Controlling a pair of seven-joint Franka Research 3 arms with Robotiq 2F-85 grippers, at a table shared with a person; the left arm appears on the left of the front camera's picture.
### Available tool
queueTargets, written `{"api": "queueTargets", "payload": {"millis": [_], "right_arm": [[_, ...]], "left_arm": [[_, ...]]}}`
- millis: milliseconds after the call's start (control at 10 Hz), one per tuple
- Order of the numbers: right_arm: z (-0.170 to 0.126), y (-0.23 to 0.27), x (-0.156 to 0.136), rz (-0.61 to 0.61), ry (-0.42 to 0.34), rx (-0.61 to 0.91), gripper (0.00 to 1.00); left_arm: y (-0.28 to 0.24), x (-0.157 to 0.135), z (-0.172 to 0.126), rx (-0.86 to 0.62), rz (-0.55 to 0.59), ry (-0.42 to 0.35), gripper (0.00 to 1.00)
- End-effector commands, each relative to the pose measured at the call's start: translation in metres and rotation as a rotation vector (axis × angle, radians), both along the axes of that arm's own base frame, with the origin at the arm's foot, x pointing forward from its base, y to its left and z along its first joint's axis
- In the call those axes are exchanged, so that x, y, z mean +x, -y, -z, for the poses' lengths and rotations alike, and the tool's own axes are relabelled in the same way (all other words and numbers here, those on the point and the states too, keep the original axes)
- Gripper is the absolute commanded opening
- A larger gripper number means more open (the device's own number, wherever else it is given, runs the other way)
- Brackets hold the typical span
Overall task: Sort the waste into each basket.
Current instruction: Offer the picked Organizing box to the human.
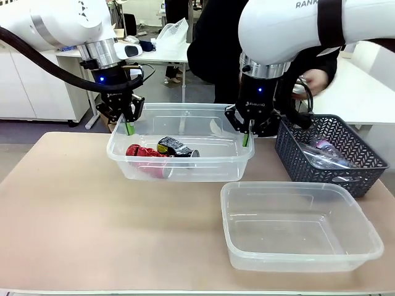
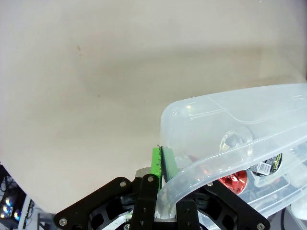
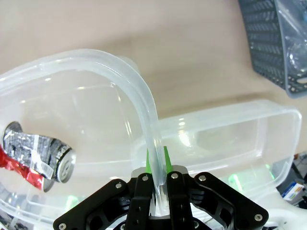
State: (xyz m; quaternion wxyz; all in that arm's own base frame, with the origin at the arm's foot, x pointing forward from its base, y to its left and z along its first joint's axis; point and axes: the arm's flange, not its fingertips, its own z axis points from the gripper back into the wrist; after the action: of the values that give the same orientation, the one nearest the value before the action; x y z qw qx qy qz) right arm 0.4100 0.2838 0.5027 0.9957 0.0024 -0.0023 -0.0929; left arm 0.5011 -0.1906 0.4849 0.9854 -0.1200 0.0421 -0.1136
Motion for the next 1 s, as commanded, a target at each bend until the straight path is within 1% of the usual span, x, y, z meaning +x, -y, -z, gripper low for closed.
{"api": "queueTargets", "payload": {"millis": [0,900], "right_arm": [[-0.0029,0.0007,0.0019,0.028,0.000,-0.010,0.04],[-0.0029,0.0007,0.0019,0.028,0.000,-0.010,0.04]], "left_arm": [[-0.0001,0.0006,-0.0049,0.002,0.006,0.005,0.05],[-0.0001,0.0006,-0.0049,0.002,0.006,0.005,0.05]]}}
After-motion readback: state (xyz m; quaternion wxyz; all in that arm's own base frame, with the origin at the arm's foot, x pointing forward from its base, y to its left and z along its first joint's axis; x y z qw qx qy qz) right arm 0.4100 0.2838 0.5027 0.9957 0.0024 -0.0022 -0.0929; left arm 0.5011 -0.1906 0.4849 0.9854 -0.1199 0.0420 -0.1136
